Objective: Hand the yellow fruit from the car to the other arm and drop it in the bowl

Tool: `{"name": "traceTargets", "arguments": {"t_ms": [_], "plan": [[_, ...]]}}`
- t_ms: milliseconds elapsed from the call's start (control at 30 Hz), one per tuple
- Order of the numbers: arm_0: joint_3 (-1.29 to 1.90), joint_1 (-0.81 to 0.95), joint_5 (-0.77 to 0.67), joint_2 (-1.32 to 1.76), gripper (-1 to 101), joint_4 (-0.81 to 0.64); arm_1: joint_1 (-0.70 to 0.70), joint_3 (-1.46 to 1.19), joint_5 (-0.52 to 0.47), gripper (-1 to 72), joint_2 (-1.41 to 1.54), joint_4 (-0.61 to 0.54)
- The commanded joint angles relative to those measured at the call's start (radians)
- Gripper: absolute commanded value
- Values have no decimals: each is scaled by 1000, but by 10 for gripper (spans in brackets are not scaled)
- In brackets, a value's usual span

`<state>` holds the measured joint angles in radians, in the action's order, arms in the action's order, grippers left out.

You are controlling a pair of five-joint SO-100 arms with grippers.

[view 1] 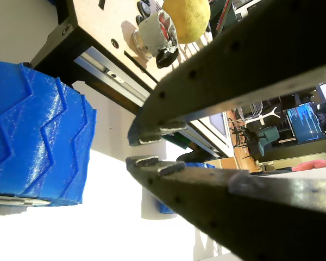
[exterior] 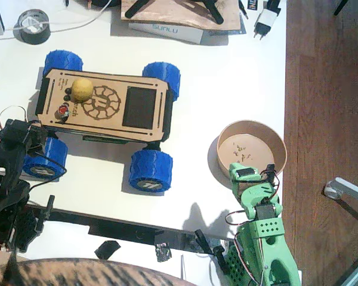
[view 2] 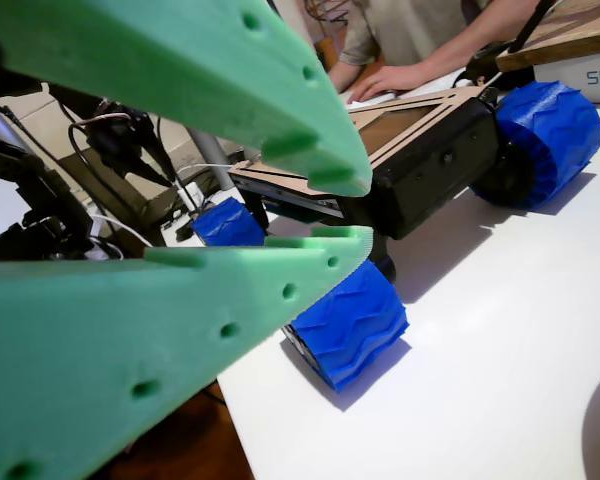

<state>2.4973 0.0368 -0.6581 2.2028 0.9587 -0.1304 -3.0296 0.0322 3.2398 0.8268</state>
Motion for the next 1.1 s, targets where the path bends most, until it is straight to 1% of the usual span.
{"name": "traceTargets", "arguments": {"t_ms": [0,167,233,333,433,633,800,1067], "plan": [[-48,8,9,34,6,9,-8,3,-14,1,8,5],[-48,18,8,64,7,9,-11,3,-14,1,8,8],[-48,20,8,103,21,17,-11,3,-14,1,8,8],[-48,21,8,172,73,48,-11,3,-14,1,8,8],[-48,21,8,215,80,57,-9,3,-14,1,8,8],[-49,23,2,270,95,-83,-14,3,-15,1,8,8],[-58,20,3,265,121,-115,-14,3,-15,1,8,8],[-63,14,-5,238,263,-235,-14,3,-17,1,8,8]]}}
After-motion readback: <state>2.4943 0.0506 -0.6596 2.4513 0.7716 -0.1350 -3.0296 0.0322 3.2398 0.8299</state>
